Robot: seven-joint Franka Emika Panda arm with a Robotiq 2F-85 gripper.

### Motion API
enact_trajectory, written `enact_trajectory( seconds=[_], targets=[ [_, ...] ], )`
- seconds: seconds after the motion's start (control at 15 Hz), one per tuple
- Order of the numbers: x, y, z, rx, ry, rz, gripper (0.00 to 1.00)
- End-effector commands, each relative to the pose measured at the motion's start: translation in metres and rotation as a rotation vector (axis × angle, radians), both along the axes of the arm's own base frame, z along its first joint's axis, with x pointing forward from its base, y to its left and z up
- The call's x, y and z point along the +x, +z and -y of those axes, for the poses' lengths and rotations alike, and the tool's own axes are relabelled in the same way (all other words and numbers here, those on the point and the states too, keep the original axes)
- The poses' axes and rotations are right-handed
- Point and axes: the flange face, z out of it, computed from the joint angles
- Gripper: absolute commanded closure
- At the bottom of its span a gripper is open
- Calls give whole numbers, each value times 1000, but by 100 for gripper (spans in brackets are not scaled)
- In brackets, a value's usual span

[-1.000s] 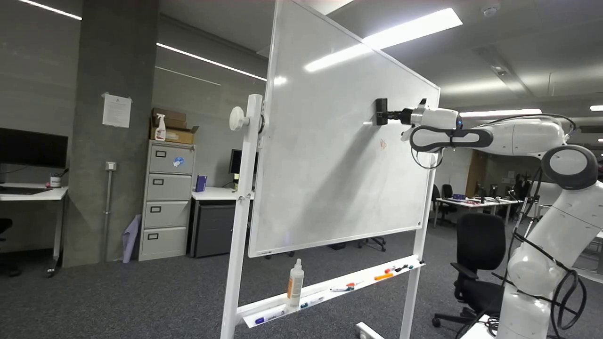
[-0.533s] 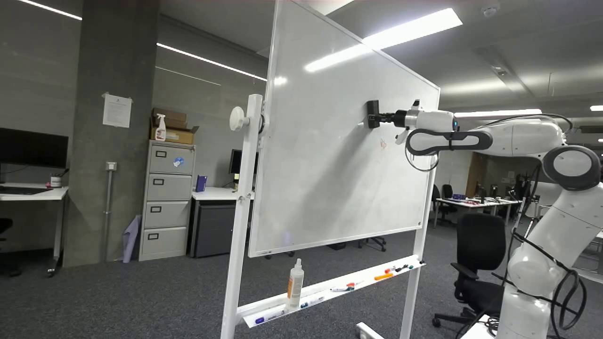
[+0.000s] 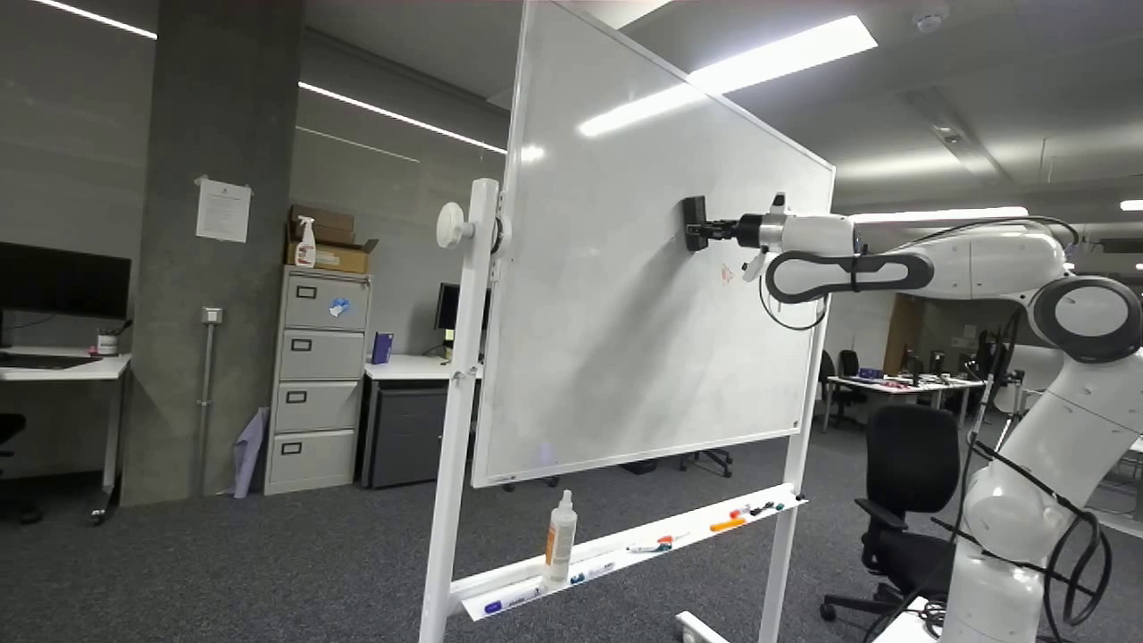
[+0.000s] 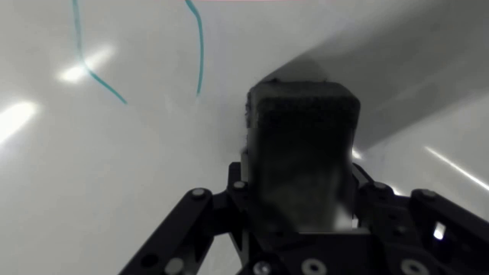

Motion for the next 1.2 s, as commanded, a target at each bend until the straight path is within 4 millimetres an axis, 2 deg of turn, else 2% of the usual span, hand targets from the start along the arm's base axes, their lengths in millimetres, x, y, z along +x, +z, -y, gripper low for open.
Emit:
enact_trajectory(
  seconds=[0.0,0.2,0.53,1.0,1.13],
  targets=[
    [13,-6,17,-1,-34,-9,69],
    [11,-5,36,22,-62,-7,69],
    [16,-6,86,101,-136,1,69],
    [20,-35,102,184,-122,12,69],
    [19,-32,113,204,-131,-3,69]
  ],
)
